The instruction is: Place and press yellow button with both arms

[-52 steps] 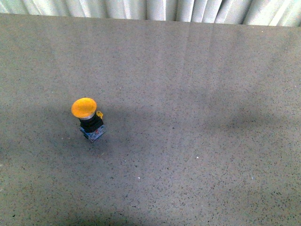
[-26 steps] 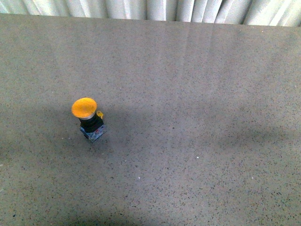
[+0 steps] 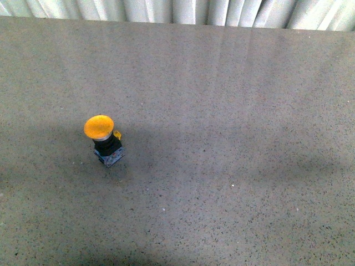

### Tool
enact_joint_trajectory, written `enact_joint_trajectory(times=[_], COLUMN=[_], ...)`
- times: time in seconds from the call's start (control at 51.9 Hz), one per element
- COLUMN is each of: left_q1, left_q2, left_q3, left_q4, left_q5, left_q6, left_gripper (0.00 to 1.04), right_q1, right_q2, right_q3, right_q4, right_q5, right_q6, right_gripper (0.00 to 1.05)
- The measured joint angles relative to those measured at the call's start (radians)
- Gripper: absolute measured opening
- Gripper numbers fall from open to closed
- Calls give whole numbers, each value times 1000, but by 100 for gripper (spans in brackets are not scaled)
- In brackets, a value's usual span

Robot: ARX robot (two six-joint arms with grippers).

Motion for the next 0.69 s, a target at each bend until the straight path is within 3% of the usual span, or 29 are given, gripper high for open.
enact_joint_trajectory(times=[0.231,0.327,0.539,0.597,0.693], left_q1=[0,0,0,0,0], left_q2=[0,0,0,0,0], left_q3=[0,0,0,0,0], left_q4=[0,0,0,0,0], left_q5=[0,0,0,0,0], left_q6=[0,0,0,0,0], left_gripper=[1,1,1,8,28], right_q1=[0,0,0,0,0], right_q2=[-63,-206,-237,-237,-238], right_q3=[0,0,0,0,0], right_q4=[-64,-232,-242,-243,-243], right_q5=[0,2,2,2,2], right_q6=[0,0,0,-1,-2], right_gripper=[1,1,1,2,20])
